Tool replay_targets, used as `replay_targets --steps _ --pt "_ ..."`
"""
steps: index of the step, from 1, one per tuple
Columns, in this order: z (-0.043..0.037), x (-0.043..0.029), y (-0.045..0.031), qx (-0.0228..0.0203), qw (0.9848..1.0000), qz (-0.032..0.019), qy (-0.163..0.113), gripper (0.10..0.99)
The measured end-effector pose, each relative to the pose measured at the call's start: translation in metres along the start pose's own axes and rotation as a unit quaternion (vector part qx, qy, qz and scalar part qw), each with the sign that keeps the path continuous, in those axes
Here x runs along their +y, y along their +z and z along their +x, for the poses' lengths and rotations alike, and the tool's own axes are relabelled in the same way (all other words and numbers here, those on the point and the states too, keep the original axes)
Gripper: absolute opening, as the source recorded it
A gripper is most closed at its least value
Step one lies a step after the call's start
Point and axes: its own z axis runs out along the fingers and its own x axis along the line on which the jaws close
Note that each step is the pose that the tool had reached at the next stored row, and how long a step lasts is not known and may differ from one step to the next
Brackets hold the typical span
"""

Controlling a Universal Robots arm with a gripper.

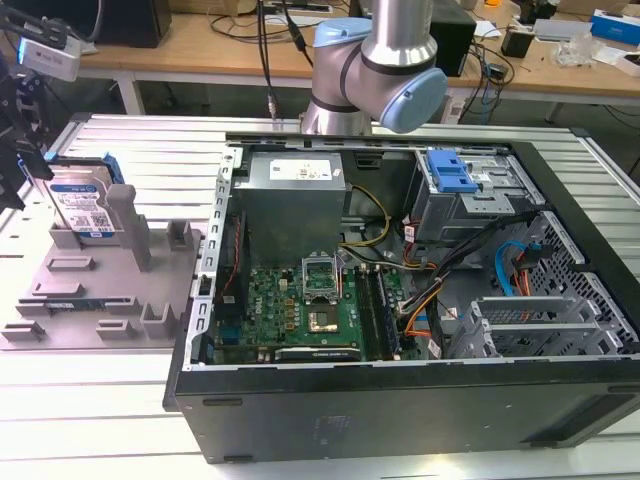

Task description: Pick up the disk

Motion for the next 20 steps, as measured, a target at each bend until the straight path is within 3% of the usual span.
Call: replay_targets --steps 3,4,6,10,14,20 --pt "-0.0003 0.0002 0.0000 0.0003 1.0000 0.0000 0.000 0.541" --pt "-0.0052 0.0013 0.0002 0.0005 1.0000 0.0002 0.000 0.541" --pt "-0.0171 0.0040 0.0003 0.0012 1.0000 0.0002 0.000 0.541" --pt "-0.0504 0.0114 0.0008 0.0019 1.0000 0.0004 -0.001 0.541" --pt "-0.0720 0.0170 0.0012 0.0024 1.0000 0.0005 -0.001 0.541" --pt "-0.0786 0.0194 0.0014 0.0094 0.9992 0.0017 -0.039 0.541"
